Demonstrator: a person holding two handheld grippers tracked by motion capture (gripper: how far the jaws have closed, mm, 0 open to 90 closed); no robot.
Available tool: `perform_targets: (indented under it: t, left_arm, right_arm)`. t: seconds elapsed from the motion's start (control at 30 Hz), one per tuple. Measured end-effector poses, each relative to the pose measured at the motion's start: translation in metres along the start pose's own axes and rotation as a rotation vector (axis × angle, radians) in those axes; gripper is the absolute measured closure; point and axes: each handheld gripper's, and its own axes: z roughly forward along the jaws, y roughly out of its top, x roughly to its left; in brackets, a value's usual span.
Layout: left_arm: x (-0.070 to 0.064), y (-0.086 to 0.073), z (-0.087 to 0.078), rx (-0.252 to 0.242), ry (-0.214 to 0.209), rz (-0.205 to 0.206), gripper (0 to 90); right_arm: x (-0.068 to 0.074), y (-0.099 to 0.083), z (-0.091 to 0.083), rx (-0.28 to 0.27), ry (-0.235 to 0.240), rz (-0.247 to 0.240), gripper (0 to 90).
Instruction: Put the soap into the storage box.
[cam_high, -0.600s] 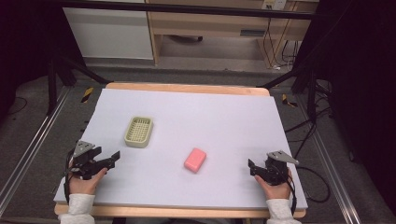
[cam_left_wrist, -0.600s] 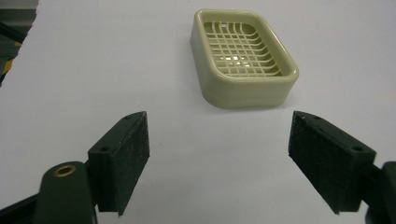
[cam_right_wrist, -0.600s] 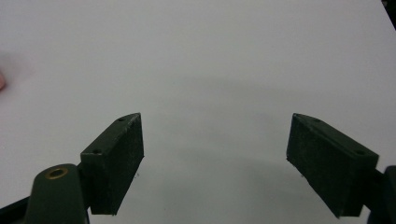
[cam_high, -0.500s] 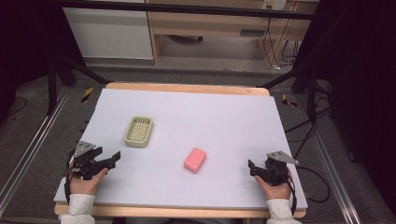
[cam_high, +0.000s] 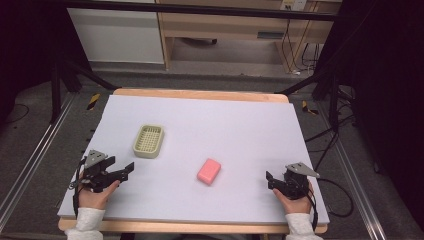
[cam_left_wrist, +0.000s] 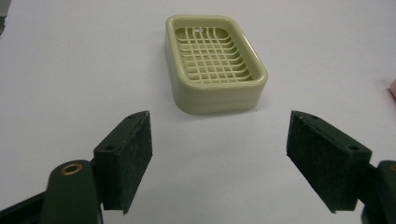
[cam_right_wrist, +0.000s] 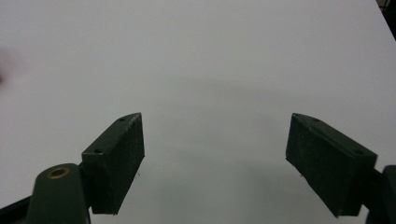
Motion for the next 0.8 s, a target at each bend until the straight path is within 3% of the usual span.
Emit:
perform_targets:
  t: [0.8]
  left_arm:
    - [-0.029,0.015,0.006,0.024,-0.056,0.079,21.5]
  right_arm:
    - [0.004,-0.001,0.001,-0.015,0.0,-0.004,19.4]
